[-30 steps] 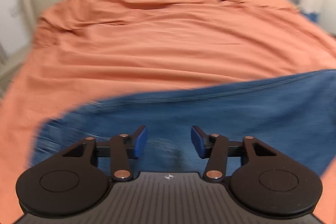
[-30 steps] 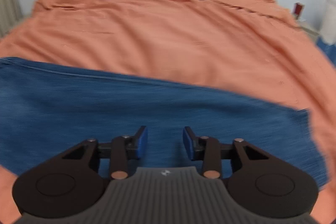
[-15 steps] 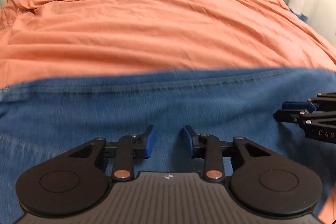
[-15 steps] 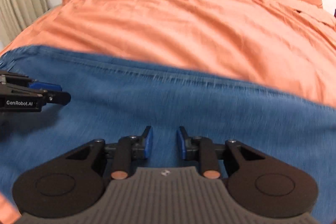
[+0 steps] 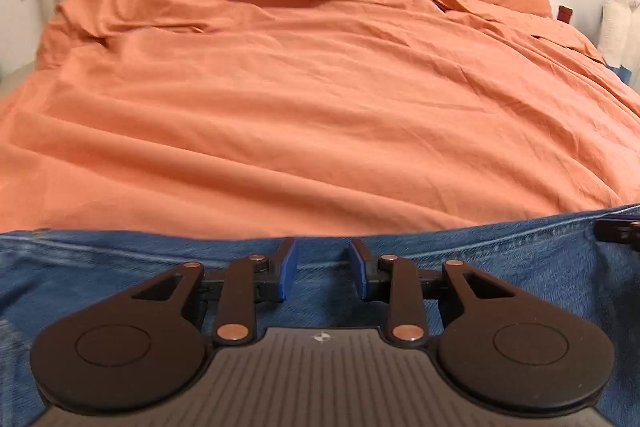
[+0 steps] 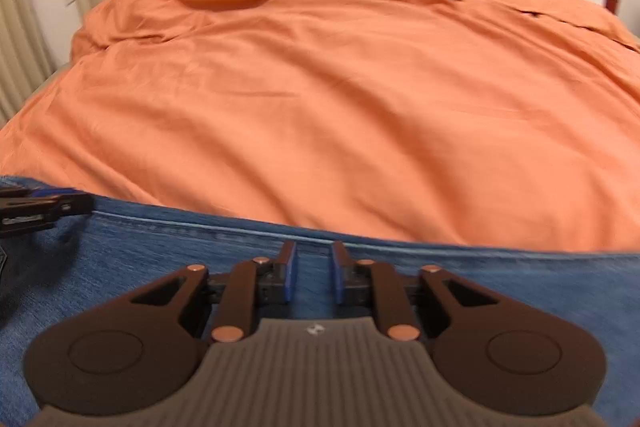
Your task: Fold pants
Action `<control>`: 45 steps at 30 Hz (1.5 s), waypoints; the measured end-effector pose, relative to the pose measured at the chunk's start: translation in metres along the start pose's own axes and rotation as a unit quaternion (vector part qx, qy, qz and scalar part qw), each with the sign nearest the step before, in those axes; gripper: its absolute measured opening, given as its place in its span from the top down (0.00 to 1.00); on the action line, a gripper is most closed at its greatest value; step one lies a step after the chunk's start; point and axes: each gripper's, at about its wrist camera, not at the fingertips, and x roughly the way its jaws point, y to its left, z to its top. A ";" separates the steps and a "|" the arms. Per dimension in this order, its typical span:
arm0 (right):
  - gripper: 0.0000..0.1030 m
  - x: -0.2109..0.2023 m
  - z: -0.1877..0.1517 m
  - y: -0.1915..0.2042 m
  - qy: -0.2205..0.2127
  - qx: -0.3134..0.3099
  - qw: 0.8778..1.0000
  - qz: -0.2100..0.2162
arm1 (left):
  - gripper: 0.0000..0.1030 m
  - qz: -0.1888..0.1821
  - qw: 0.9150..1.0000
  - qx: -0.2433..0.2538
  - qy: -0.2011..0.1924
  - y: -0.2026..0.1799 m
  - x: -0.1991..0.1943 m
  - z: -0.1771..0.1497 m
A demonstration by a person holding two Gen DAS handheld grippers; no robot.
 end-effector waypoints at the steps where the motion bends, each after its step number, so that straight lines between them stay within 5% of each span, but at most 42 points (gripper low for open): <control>1: 0.69 -0.012 -0.004 -0.007 -0.006 0.005 1.000 -0.004 | 0.63 0.003 1.000 0.004 -0.001 0.003 -0.009 -0.002; 6: 0.69 -0.084 -0.039 -0.064 -0.029 0.041 0.998 -0.024 | 0.63 0.023 1.000 0.008 0.011 0.028 -0.056 -0.020; 11: 0.68 -0.164 -0.084 -0.163 -0.054 0.124 0.987 -0.084 | 0.63 0.045 0.998 -0.026 0.026 0.060 -0.089 -0.047; 17: 0.65 -0.238 -0.138 -0.290 -0.080 0.296 0.943 -0.134 | 0.63 0.076 0.995 -0.054 0.044 0.081 -0.099 -0.072; 23: 0.66 -0.232 -0.174 -0.354 -0.088 0.433 0.895 -0.068 | 0.63 0.107 0.992 -0.028 0.058 0.069 -0.094 -0.071; 26: 0.72 -0.217 -0.179 -0.364 -0.099 0.463 0.880 -0.033 | 0.63 0.116 0.991 -0.020 0.066 0.067 -0.091 -0.071; 28: 0.94 -0.208 -0.172 -0.363 -0.101 0.462 0.880 -0.039 | 0.63 0.118 0.990 -0.022 0.070 0.068 -0.089 -0.073; 30: 0.99 -0.211 -0.166 -0.363 -0.106 0.457 0.882 -0.039 | 0.63 0.119 0.990 -0.025 0.070 0.069 -0.088 -0.073; 32: 1.00 -0.230 -0.151 -0.351 -0.132 0.404 0.904 -0.052 | 0.63 0.118 0.991 -0.021 0.065 0.069 -0.087 -0.075; 34: 1.00 -0.239 -0.142 -0.346 -0.140 0.366 0.917 -0.071 | 0.63 0.116 0.991 -0.018 0.063 0.069 -0.084 -0.078; 42: 1.00 -0.202 -0.152 -0.350 -0.059 0.351 0.925 -0.131 | 0.59 0.100 0.993 -0.028 0.054 0.076 -0.085 -0.079; 45: 0.85 -0.208 -0.134 -0.340 -0.054 0.296 0.940 -0.163 | 0.53 0.097 0.994 -0.021 0.046 0.078 -0.087 -0.076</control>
